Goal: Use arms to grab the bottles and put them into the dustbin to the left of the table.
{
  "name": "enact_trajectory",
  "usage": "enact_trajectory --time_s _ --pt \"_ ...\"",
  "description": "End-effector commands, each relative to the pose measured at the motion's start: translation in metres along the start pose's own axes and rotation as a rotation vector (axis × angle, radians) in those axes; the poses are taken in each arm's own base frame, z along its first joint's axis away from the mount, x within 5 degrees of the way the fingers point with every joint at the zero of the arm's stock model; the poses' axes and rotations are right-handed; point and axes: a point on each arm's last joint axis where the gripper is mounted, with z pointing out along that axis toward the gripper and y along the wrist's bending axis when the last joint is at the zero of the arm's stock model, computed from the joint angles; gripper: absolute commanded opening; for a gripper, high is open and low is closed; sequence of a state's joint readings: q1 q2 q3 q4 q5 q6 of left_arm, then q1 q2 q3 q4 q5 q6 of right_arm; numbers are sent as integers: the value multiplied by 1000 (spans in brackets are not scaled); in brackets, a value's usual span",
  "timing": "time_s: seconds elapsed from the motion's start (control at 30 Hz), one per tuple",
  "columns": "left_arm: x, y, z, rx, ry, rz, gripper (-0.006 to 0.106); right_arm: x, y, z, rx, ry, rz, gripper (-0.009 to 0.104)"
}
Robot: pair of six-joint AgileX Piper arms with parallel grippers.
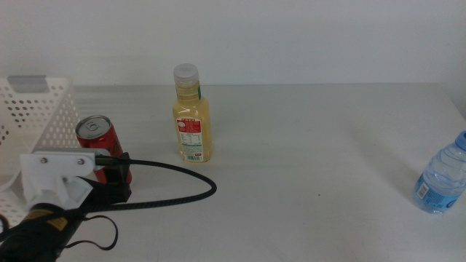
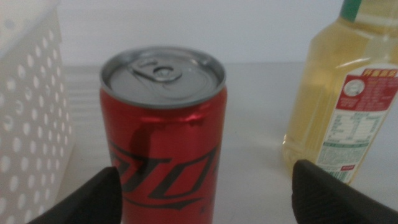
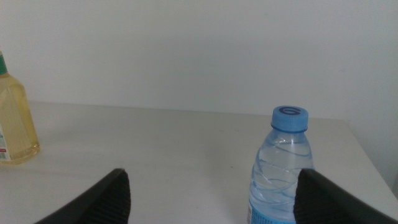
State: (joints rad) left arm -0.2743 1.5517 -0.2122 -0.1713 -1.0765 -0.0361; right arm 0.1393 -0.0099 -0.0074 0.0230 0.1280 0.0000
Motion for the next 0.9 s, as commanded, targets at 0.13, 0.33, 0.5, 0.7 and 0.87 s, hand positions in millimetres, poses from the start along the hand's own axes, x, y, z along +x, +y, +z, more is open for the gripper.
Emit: enact_trajectory --time_s 0.13,0.33,0.5,0.7,0.87 --pt "-13 -2 19 -16 -113 -29 90 -18 0 -5 3 -132 -12 69" --pt "-12 0 29 -52 -112 -40 90 -18 0 -5 3 -132 -12 69" --pt "-13 -2 41 -57 -114 1 90 -18 0 -5 3 -132 -12 69" --pt "-9 -3 56 -65 -104 -1 90 -18 0 -5 3 -132 -12 69" --pt "-8 -4 69 -78 -107 41 88 -18 0 -5 3 -132 -12 69"
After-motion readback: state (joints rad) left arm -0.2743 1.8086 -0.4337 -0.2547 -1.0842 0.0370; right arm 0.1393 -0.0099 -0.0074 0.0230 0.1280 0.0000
